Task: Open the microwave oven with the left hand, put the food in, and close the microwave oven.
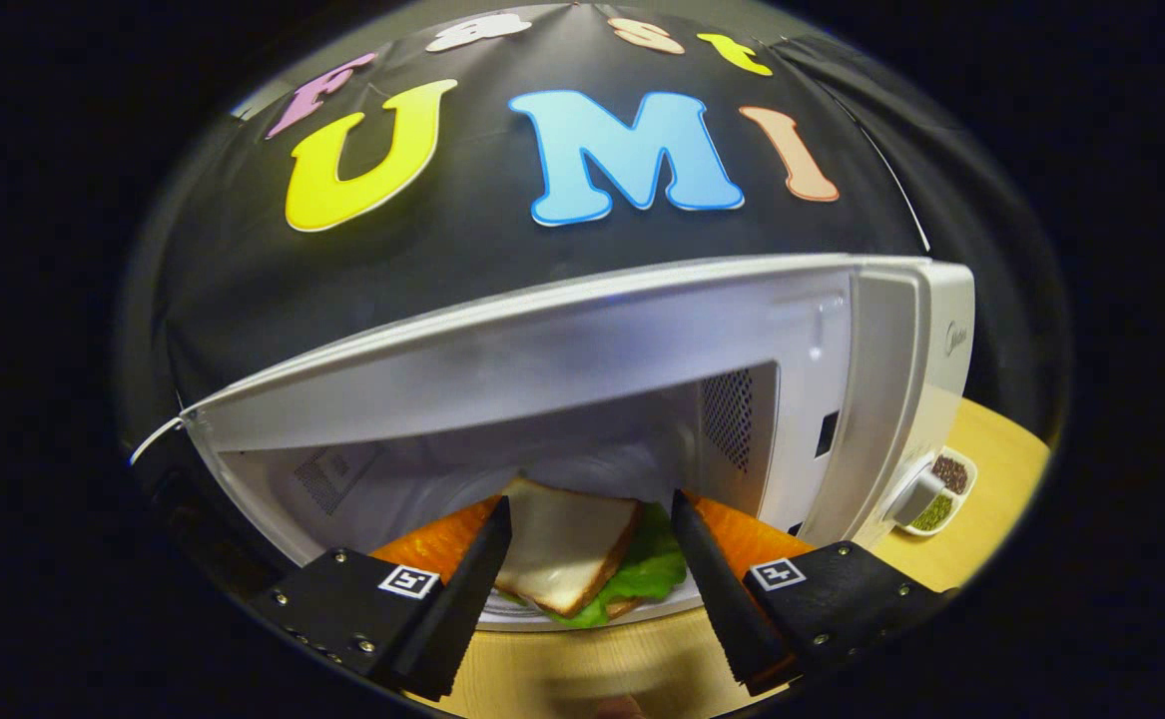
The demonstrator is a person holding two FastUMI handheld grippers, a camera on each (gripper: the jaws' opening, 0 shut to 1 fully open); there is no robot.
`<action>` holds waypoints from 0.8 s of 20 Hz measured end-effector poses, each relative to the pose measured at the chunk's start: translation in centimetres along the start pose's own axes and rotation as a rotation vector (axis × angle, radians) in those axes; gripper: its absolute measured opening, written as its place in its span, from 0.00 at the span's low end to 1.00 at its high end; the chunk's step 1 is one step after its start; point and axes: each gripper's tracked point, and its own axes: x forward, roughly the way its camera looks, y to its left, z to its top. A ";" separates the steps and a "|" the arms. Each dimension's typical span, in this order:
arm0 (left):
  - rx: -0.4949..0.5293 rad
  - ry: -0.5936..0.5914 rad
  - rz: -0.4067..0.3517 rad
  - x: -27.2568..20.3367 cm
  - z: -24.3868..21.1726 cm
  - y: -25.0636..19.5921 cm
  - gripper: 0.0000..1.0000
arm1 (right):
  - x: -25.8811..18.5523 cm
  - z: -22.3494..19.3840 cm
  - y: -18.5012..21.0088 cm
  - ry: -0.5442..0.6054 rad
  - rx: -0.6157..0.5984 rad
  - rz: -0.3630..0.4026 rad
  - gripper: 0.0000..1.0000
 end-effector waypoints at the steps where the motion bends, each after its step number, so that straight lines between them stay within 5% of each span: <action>1: -0.006 -0.005 -0.006 0.0 0.2 -0.3 0.96 | -1.1 0.8 0.3 -0.013 -0.015 0.018 0.97; 16: -0.064 0.001 -0.023 0.8 -3.2 -2.8 0.96 | -20.8 11.7 -4.2 -0.228 -0.148 0.139 0.97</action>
